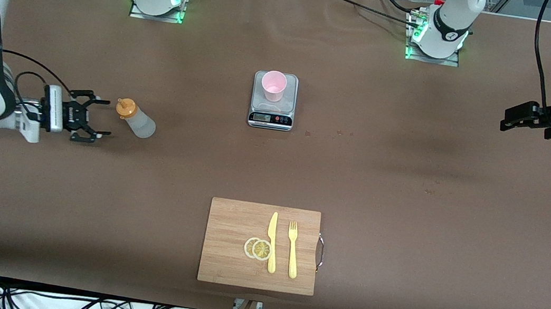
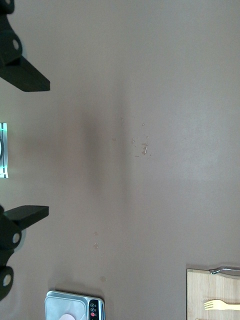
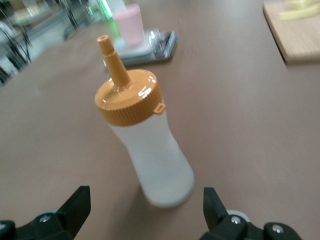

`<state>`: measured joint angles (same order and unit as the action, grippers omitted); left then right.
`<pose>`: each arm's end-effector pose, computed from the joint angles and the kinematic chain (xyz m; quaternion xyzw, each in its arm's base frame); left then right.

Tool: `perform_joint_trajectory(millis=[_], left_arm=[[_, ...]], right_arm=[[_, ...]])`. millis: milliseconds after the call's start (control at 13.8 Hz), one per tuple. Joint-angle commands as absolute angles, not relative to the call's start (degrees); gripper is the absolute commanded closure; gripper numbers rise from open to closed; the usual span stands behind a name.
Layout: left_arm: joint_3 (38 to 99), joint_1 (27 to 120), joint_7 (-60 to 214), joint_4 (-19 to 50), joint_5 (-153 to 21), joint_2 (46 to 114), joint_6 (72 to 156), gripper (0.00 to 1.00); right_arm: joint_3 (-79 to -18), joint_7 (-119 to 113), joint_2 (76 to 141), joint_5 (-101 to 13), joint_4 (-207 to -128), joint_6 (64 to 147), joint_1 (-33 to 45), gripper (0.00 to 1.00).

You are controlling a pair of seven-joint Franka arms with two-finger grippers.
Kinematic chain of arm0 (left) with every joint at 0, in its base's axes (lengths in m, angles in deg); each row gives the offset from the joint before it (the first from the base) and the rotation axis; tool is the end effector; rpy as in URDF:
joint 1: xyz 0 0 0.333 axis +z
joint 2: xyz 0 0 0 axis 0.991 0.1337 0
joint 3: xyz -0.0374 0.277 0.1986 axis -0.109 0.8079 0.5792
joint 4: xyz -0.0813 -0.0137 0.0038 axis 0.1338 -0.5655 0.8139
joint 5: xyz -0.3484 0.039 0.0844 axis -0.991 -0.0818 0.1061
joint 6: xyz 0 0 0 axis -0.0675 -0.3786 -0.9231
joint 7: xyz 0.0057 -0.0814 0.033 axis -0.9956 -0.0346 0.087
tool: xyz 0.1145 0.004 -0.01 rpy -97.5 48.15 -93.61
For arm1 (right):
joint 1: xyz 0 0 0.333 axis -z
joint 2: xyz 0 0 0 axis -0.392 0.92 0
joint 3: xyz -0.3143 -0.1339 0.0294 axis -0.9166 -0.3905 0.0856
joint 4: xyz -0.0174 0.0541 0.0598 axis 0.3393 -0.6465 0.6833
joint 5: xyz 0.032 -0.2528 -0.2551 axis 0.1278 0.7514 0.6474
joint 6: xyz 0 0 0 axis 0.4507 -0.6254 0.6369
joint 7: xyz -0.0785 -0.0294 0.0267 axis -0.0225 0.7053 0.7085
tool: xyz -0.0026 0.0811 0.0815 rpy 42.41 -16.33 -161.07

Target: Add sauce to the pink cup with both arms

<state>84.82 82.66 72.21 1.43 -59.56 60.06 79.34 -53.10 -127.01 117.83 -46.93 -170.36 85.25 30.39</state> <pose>0.5364 -0.0196 0.6164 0.9968 -0.0001 -0.0763 0.0227 0.5743 -0.0951 0.2638 -0.6230 -0.6684 -0.1649 0.3715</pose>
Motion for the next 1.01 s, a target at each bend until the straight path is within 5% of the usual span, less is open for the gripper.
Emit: perform_joint_trajectory(millis=[0, 579, 941], left_arm=[[84.89, 82.49, 71.71, -0.04, -58.82, 60.58, 78.55, 0.0], [84.89, 82.4, 71.71, -0.04, -58.91, 60.58, 78.55, 0.0], [84.89, 82.4, 71.71, -0.04, -58.91, 60.58, 78.55, 0.0]], right_arm=[[-53.76, -115.45, 109.28, -39.83, -173.96, 90.94, 27.65, 0.0], [-53.68, -62.03, 93.62, -11.01, -175.54, 97.03, 16.06, 0.0], [-52.36, -30.64, 91.24, -7.11, -172.39, 92.12, 13.68, 0.0]])
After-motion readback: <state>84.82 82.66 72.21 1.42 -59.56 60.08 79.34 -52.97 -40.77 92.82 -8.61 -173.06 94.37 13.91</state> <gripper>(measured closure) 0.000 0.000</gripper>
